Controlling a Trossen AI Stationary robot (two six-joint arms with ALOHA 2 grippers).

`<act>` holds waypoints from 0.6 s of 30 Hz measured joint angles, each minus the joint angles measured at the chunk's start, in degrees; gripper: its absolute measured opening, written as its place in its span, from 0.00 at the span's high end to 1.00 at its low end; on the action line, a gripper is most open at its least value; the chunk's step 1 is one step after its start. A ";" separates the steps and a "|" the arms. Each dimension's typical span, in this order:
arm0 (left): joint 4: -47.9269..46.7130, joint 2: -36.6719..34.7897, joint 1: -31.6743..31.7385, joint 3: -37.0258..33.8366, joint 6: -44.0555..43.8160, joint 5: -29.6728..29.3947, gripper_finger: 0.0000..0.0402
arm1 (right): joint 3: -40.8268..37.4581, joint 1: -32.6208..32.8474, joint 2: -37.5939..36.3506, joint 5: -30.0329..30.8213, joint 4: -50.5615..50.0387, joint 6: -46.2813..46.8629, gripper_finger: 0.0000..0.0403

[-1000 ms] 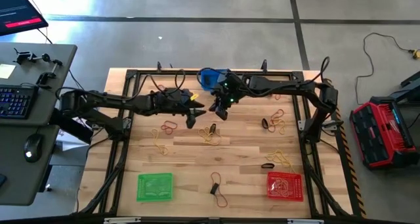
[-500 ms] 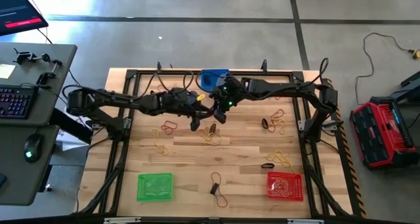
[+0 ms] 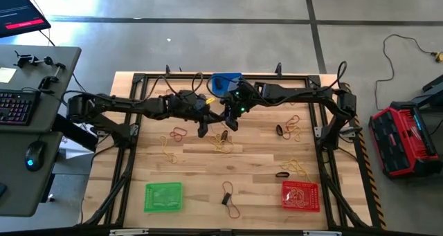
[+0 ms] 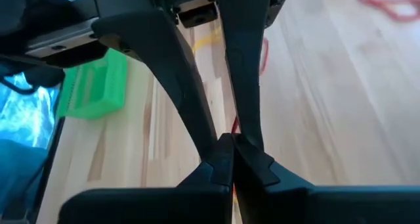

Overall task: Sort rubber bands into baskets
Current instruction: Put the red rubber band into the green basket

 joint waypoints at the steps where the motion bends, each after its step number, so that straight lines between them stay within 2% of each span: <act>1: -0.65 -1.00 0.22 0.00 0.18 -0.01 0.94 | 0.13 0.00 -0.01 0.10 0.60 0.09 1.00; 12: -9.04 -8.02 1.49 0.21 1.75 -2.42 0.96 | -0.54 -0.13 0.35 0.40 16.13 -3.92 1.00; 18: -9.39 -8.52 1.36 0.13 1.70 -2.16 0.97 | -0.33 -0.05 0.35 0.56 13.44 -5.77 1.00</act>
